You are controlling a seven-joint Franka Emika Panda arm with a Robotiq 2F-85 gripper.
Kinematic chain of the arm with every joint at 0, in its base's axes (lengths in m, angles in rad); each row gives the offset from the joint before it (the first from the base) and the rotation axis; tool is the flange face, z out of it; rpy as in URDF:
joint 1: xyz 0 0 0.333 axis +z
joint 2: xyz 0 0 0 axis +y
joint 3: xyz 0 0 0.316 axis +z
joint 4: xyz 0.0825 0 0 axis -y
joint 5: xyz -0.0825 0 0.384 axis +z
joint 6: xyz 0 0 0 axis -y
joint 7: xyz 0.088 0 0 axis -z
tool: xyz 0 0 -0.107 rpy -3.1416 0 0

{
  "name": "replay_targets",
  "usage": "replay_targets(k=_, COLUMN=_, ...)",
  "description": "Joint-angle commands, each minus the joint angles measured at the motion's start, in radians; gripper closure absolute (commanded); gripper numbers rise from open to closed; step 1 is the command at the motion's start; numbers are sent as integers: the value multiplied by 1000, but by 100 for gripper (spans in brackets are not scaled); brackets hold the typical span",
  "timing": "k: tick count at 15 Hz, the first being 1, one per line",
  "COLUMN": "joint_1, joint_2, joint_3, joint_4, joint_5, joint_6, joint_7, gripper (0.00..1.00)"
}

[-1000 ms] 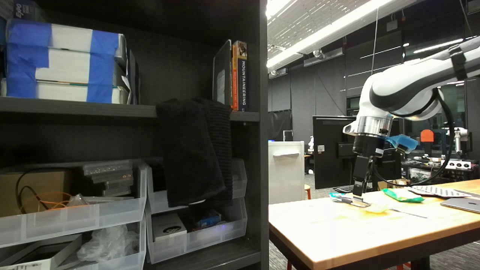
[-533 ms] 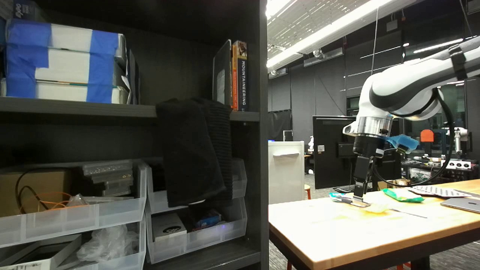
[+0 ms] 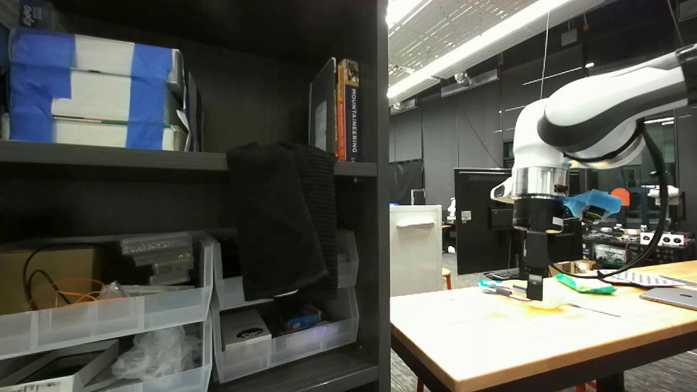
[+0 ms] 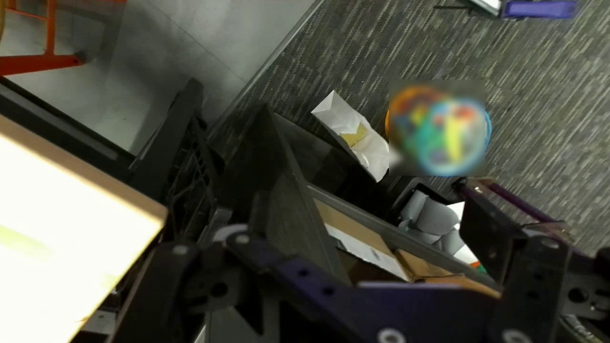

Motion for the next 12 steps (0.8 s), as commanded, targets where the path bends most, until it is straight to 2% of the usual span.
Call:
replay_targets(k=1, joint_1=66, joint_2=-98, joint_3=81, joint_4=-45, joint_5=83, joint_6=-104, joint_7=69, gripper=0)
replay_targets(k=5, joint_1=152, joint_2=-182, joint_3=207, joint_4=-98, joint_5=266, joint_6=-124, joint_7=195, gripper=0)
replay_targets(k=11, joint_1=209, joint_2=-263, joint_3=355, joint_4=-160, joint_5=556, joint_6=17, joint_7=378, gripper=0)
replay_targets(k=12, joint_1=205, joint_2=-240, joint_3=370, joint_4=-125, joint_5=592, joint_6=40, joint_7=397, gripper=0)
